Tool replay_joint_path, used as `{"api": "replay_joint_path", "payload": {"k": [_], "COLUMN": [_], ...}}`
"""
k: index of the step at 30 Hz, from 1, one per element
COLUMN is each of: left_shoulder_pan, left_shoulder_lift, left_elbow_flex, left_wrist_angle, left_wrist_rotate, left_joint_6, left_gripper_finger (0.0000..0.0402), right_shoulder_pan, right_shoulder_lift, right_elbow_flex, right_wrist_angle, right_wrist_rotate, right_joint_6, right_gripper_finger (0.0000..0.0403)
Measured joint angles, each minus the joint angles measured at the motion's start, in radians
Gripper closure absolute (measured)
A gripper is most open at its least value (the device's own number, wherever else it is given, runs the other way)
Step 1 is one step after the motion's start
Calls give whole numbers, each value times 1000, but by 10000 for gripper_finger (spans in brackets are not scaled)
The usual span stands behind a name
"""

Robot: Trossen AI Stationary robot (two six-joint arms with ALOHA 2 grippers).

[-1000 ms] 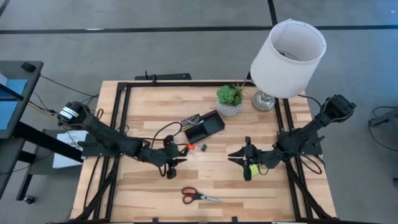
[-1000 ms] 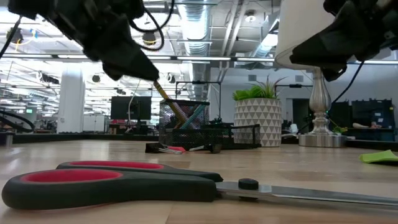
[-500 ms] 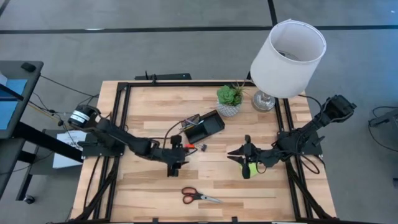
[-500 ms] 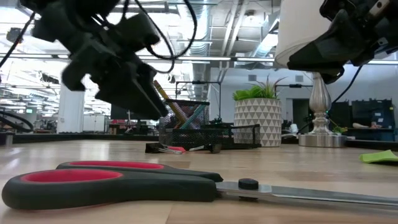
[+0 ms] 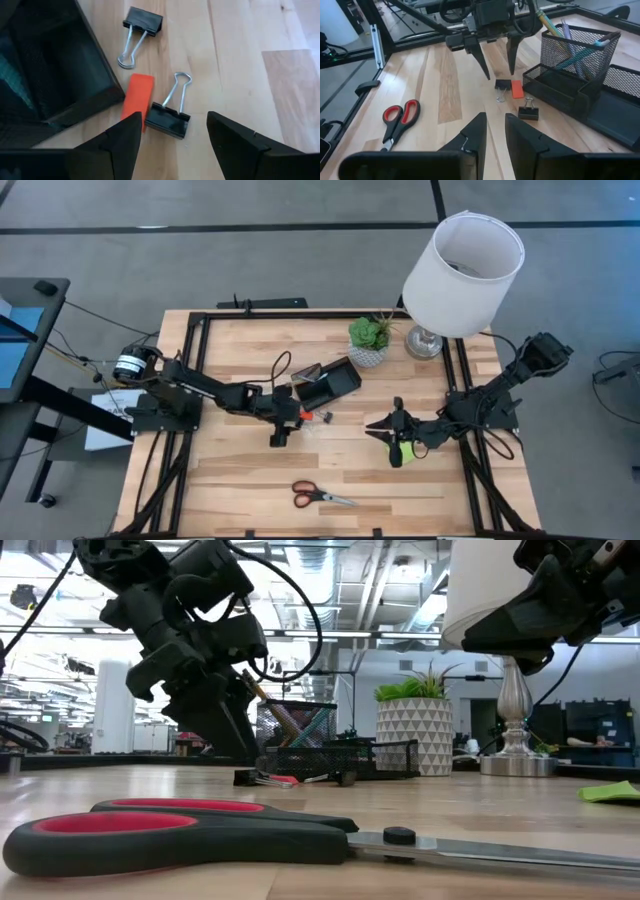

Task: Pick and place office supplies into organizer
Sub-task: Put the left black binder clip into the black desk organizer

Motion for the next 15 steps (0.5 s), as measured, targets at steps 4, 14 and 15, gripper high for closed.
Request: {"api": "replay_joint_path", "payload": {"k": [4, 14, 15], "left_shoulder_pan": [-5, -7, -9], "left_shoulder_lift": [0, 73, 82], "left_elbow_flex": [0, 0, 1], "left_wrist_angle": [0, 15, 22], "left_wrist_rotate": [26, -54, -77], "left_joint_6": [-5, -48, -50], "left_gripper_finger": [181, 181, 181], "right_shoulder_pan": [0, 0, 0], "right_shoulder_lift": [0, 0, 0], "right_elbow_flex": [0, 1, 1], "right_wrist_angle": [0, -8, -8], "right_wrist_rotate": [0, -1, -1], "right_joint_6": [0, 0, 0], "right_gripper_finger": [338, 338, 338]}}
